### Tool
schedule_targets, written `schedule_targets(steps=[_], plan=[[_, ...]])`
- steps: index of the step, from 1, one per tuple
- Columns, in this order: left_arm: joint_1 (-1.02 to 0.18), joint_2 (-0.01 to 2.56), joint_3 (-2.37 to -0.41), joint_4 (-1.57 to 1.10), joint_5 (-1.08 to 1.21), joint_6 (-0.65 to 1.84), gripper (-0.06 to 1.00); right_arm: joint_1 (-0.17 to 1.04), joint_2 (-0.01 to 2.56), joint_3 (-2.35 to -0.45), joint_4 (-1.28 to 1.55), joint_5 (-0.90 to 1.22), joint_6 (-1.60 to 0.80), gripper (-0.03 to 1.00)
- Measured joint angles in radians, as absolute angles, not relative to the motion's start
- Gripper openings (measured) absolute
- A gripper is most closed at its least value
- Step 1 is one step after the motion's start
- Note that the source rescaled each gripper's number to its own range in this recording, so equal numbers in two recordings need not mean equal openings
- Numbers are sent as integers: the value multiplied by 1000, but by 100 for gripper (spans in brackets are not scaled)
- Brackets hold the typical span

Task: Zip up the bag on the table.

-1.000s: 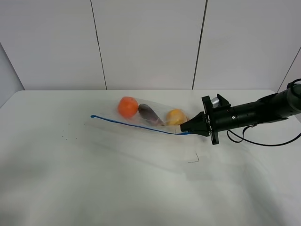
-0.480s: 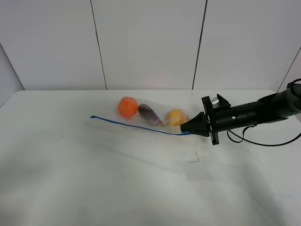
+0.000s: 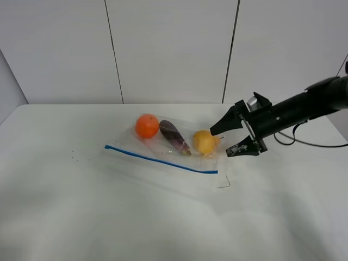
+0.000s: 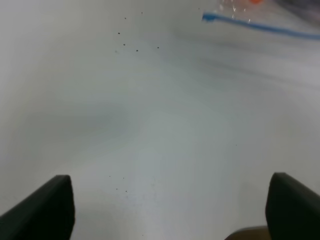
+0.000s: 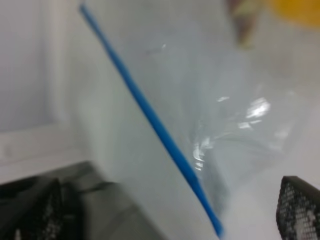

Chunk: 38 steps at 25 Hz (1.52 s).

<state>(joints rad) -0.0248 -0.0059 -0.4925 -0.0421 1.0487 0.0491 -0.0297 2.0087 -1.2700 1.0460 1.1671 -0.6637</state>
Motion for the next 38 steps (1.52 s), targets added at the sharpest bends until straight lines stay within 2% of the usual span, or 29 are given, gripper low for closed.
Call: schedule_targets(steps=[5,8,12,17,21,29,33,38], plan=[[-25,-6,-492,-41,1049,49,99,-23,1891,-1445,497,1129,-372,100],[-25,-6,-492,-41,1049,49,99,-18,1824,-1478,245,1133,-225,100],[-25,-6,-492,-41,1049,49,99,-16,1765,-1480,79,1201,-128,100],[-25,-6,-492,-41,1049,49,99,-16,1696,-1454,56,1207,-103,100],[-25,-6,-492,-41,1049,49,99,-16,1594,-1325,60,1207,-98,100],[-25,-7,-492,-41,1049,49,99,-16,1299,-925,62,1212,-96,100],[-25,-7,-492,-40,1049,49,99,-16,1122,-742,63,1212,-77,100],[-25,-7,-492,-40,1049,49,99,-16,840,-601,63,1206,-51,100]])
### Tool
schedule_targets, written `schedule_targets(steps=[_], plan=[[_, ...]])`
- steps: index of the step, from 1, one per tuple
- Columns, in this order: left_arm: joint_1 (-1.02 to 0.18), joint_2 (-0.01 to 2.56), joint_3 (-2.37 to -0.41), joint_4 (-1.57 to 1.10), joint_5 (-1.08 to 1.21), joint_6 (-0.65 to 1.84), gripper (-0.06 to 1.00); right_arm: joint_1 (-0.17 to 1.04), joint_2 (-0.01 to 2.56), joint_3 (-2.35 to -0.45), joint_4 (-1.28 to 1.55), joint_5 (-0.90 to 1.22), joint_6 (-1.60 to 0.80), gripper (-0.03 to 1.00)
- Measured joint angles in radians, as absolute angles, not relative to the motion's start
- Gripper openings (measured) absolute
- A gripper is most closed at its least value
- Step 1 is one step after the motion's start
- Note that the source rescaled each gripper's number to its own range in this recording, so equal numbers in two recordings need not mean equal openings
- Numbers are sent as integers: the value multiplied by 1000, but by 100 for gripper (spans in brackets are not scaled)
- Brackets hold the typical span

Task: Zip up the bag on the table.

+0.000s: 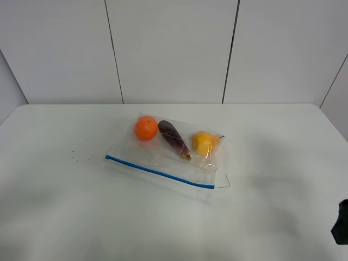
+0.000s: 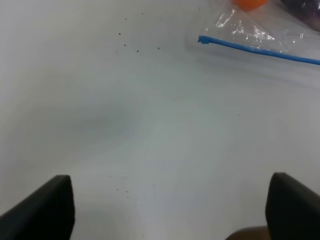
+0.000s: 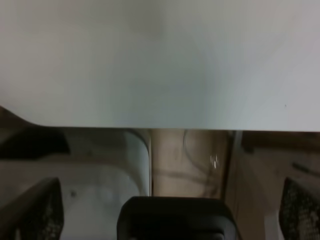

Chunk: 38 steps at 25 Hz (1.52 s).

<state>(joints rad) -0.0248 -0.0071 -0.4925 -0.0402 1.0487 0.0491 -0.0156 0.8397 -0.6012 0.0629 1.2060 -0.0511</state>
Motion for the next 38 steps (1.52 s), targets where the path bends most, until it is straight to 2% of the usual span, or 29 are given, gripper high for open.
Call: schedule_targets(steps=[8,14,38], plan=[[-25,-7,-492,-40,1049,49,99,-16,336,-541,62,1161,-38,100],[-25,-7,-492,-40,1049,49,99,-16,96,-525,12,1109,-21,98],[-25,-7,-492,-40,1049,49,99,-16,-3,-490,17,1032,13,97]])
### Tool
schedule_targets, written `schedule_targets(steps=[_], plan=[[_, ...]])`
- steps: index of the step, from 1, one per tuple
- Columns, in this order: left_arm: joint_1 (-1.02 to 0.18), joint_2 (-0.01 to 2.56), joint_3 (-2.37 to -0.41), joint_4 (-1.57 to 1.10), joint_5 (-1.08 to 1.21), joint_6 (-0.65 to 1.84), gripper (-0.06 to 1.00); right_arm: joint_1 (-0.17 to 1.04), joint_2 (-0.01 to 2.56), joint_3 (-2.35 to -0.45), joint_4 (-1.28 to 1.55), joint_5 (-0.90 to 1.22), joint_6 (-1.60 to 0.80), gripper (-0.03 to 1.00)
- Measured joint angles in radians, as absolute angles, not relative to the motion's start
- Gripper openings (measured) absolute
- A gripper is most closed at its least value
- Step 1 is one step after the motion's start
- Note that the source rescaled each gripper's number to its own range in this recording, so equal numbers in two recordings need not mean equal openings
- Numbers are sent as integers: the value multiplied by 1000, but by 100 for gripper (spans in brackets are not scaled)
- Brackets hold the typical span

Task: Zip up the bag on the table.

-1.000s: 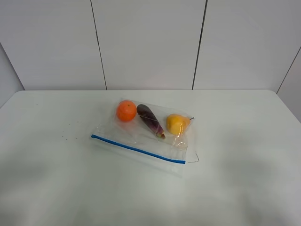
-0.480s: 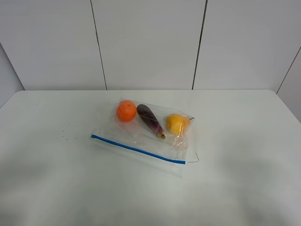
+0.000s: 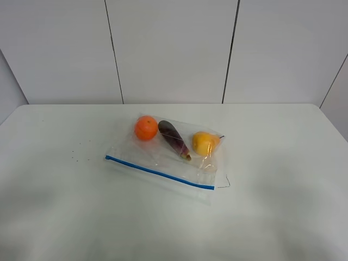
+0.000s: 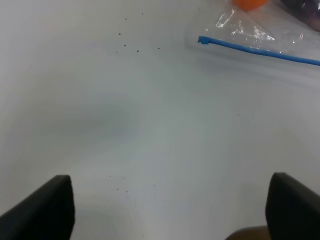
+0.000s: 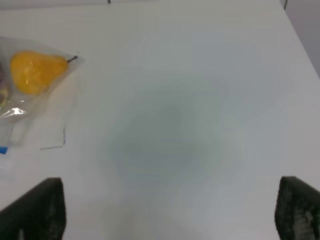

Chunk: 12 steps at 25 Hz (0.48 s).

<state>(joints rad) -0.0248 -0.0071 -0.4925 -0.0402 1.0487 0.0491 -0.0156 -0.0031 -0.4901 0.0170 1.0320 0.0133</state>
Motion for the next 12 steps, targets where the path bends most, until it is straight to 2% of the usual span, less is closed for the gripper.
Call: schedule_targets(steps=[12], plan=[[-25,-7,-492,-40,1049,49,99,-16,-3,-489,17,1031,13,97]])
